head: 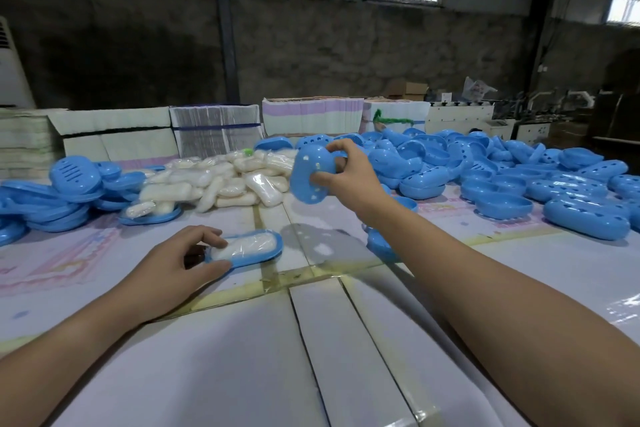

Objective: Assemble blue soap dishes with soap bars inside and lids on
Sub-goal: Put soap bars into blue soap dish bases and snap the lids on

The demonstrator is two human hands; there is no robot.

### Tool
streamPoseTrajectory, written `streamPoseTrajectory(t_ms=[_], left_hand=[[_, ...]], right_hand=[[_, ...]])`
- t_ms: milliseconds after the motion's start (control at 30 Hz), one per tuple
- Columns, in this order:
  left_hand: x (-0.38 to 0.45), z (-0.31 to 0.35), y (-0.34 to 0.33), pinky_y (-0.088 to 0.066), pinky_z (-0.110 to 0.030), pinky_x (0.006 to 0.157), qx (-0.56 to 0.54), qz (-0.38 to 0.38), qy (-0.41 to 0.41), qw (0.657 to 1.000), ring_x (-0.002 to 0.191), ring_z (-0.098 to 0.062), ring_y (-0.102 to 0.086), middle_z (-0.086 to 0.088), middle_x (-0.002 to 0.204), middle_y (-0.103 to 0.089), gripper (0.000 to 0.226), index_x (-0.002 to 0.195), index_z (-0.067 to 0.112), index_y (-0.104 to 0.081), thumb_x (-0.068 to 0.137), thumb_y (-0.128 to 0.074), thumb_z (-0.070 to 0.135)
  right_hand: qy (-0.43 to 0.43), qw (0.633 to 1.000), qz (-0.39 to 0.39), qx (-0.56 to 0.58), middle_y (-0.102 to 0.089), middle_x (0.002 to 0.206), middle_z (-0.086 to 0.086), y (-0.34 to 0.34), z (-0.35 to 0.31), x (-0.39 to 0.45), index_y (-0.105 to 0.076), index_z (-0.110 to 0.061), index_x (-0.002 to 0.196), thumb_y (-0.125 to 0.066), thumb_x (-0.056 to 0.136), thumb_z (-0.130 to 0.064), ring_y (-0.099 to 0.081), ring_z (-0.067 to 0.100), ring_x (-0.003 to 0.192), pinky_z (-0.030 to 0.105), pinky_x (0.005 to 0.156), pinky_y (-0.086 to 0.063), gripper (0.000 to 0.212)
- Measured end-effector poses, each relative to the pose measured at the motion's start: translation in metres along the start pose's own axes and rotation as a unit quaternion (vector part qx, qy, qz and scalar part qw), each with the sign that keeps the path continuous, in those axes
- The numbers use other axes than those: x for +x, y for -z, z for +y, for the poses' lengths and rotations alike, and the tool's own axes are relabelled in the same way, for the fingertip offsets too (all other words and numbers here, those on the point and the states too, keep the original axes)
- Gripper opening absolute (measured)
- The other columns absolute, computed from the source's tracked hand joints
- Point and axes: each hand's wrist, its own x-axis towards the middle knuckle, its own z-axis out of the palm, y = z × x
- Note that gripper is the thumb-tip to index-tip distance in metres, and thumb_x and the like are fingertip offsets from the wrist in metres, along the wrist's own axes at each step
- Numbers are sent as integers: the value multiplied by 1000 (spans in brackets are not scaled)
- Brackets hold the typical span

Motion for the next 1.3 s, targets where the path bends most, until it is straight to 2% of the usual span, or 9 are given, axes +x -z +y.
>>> streamPoseTrajectory(t_ms=[167, 300, 433, 500, 600, 733, 1000, 1200, 1300], left_hand=[[0, 2, -1, -46, -16, 78, -11, 6, 2, 1000, 97, 0, -64, 18, 121, -61, 34, 100, 33, -62, 76, -86, 29], [1, 1, -3, -53, -28, 87, -29, -2, 13, 1000, 97, -4, -64, 17, 119, -62, 58, 118, 34, -49, 74, -87, 34], [1, 2, -1, -50, -21, 86, -5, -21, 8, 1000, 102, -3, -61, 16, 122, -57, 75, 135, 35, -36, 78, -83, 42], [0, 3, -1, -51, -23, 86, 20, -28, 4, 999, 101, -6, -61, 13, 120, -59, 69, 135, 34, -39, 80, -81, 42], [0, 4, 0, -52, -31, 90, 21, -26, -4, 999, 101, -10, -62, 11, 119, -61, 62, 131, 32, -45, 81, -80, 41], [0, 3, 3, -54, -27, 88, 0, -37, -11, 999, 102, -7, -62, 18, 117, -61, 55, 124, 40, -46, 81, -79, 45], [1, 2, 5, -55, -32, 84, -50, -21, -4, 999, 94, -10, -63, 9, 110, -64, 54, 117, 47, -46, 77, -82, 46], [-1, 7, 10, -53, -14, 67, -133, -19, 27, 991, 90, -5, -68, 5, 112, -67, 57, 125, 39, -48, 80, -83, 34], [1, 11, 10, -50, -9, 60, -215, 15, 52, 975, 81, 1, -70, 2, 105, -72, 57, 125, 31, -53, 79, -85, 22]], right_hand=[[-130, 941, -133, 283, -60, 115, 15, -45, -24, -25, -50, -22, 129, -66, 86, 3, -65, 29, 96, 52, 76, -60, 53], [-57, 986, -157, 10, -63, 112, 5, -63, -16, -35, -55, -30, 131, -71, 86, -20, -63, 18, 91, 35, 78, -58, 49], [-28, 974, -158, -163, -60, 92, -6, -58, -7, -32, -61, -30, 113, -72, 80, -45, -58, 10, 81, 24, 62, -43, 37], [-18, 959, -189, -212, -61, 111, 0, -59, 1, -33, -60, -29, 117, -67, 85, -46, -59, 16, 99, 27, 74, -47, 37], [59, 940, -252, -223, -52, 133, -6, -61, 5, -35, -55, -33, 133, -60, 93, -39, -49, 12, 119, 26, 95, -37, 41], [77, 895, -352, -263, -48, 118, -26, -59, -1, -39, -44, -46, 138, -68, 83, -48, -47, -12, 105, 11, 83, -37, 61], [126, 901, -285, -302, -56, 129, -9, -58, 6, -37, -44, -39, 141, -60, 86, -63, -53, 8, 104, 33, 92, -47, 62], [97, 912, -311, -250, -55, 118, -18, -58, 4, -38, -44, -47, 139, -65, 81, -61, -52, -15, 91, 13, 73, -39, 63], [80, 920, -317, -217, -56, 113, -19, -58, 3, -38, -43, -52, 136, -72, 78, -52, -54, -10, 92, 11, 71, -40, 65]])
